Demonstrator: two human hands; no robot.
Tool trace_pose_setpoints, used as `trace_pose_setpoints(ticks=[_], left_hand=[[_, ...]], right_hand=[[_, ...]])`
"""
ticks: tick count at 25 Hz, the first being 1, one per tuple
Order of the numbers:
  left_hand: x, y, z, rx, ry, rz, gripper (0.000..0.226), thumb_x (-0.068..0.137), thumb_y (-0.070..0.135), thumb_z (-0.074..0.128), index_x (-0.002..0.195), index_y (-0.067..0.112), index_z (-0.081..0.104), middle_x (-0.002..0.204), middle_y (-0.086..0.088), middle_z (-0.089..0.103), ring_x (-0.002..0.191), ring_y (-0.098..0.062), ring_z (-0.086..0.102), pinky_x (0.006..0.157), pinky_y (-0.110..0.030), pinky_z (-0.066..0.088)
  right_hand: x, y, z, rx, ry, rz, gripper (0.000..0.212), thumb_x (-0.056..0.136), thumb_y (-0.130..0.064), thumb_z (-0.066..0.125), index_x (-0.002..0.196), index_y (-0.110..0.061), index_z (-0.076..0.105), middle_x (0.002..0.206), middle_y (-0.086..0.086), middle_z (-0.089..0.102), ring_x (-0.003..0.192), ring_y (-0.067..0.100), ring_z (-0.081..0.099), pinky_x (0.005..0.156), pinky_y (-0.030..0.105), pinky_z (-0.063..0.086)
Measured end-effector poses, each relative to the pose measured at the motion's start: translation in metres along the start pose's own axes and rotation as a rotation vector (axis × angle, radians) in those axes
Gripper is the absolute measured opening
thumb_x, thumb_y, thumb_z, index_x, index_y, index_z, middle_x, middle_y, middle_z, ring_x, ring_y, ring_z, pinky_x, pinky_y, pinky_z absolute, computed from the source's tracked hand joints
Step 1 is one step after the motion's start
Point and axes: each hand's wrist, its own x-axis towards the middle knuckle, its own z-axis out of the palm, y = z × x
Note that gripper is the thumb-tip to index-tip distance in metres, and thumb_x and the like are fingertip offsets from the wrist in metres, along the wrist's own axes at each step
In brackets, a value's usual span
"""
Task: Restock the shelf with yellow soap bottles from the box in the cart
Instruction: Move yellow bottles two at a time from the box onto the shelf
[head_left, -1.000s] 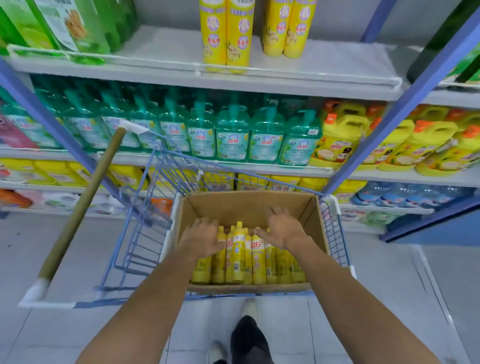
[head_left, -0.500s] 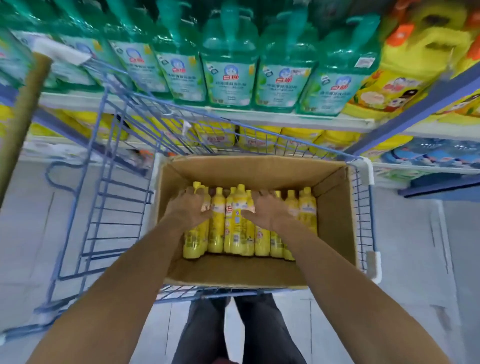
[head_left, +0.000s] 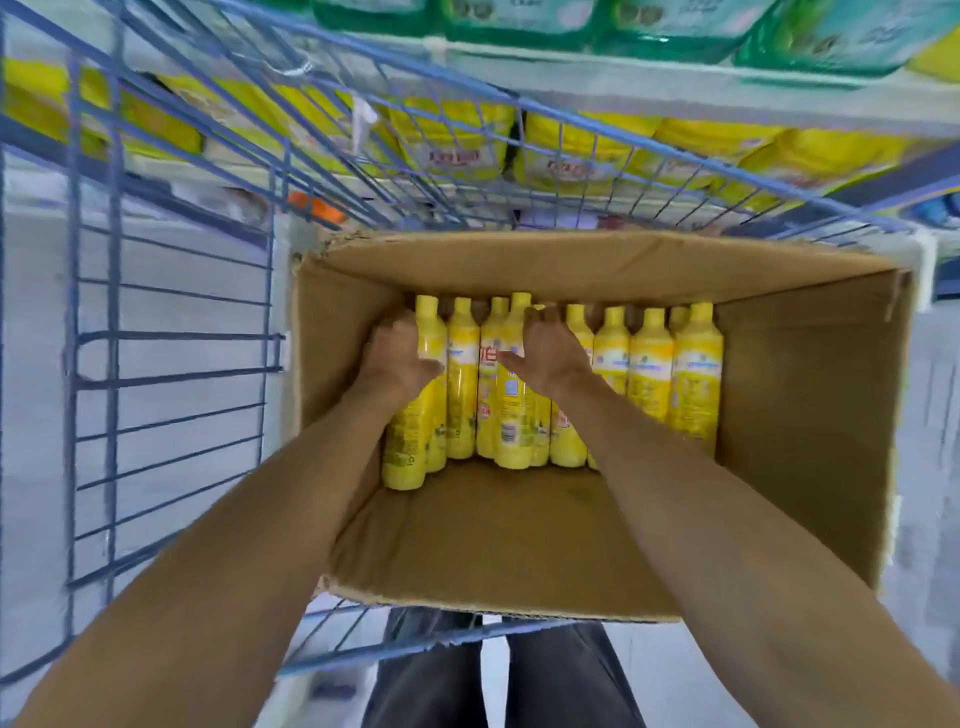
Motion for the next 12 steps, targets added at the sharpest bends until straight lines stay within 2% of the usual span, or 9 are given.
trace_pose_setpoints(ticks=[3, 7, 10, 12], left_hand=[[0.003, -0.003, 0.008, -0.166, -0.076, -0.069, 0.043, 0.076, 0.027, 0.087, 0.109, 0.008, 0.066, 0.106, -0.008, 0.069, 0.100, -0.022, 0.065, 0.075, -0.026, 0.043], [0.005, -0.001, 0.009, -0.233, -0.085, -0.069, 0.036, 0.076, 0.024, 0.088, 0.097, 0.021, 0.059, 0.113, -0.009, 0.070, 0.108, -0.024, 0.065, 0.078, -0.025, 0.044], [0.000, -0.002, 0.007, -0.314, -0.069, -0.075, 0.040, 0.076, 0.022, 0.088, 0.107, 0.015, 0.064, 0.103, -0.005, 0.065, 0.102, -0.019, 0.061, 0.078, -0.024, 0.042], [-0.009, -0.003, 0.005, -0.349, -0.056, -0.037, 0.042, 0.074, 0.021, 0.089, 0.107, 0.016, 0.062, 0.104, -0.003, 0.063, 0.100, -0.017, 0.059, 0.079, -0.024, 0.041]], right_hand=[[0.015, 0.004, 0.014, 0.119, 0.040, 0.073, 0.074, 0.091, -0.042, 0.072, 0.141, 0.002, 0.042, 0.146, 0.025, 0.042, 0.130, 0.038, 0.051, 0.101, 0.040, 0.046], [0.024, 0.006, 0.021, 0.296, 0.090, 0.164, 0.076, 0.080, -0.040, 0.083, 0.137, -0.002, 0.048, 0.141, 0.021, 0.050, 0.124, 0.037, 0.055, 0.095, 0.040, 0.049], [0.020, 0.004, 0.020, 0.376, 0.083, 0.217, 0.073, 0.070, -0.043, 0.089, 0.126, -0.006, 0.058, 0.127, 0.015, 0.062, 0.116, 0.033, 0.061, 0.089, 0.038, 0.054], [0.005, 0.007, 0.011, 0.385, 0.046, 0.199, 0.070, 0.069, -0.042, 0.090, 0.122, -0.006, 0.060, 0.122, 0.011, 0.064, 0.114, 0.029, 0.062, 0.085, 0.034, 0.053]])
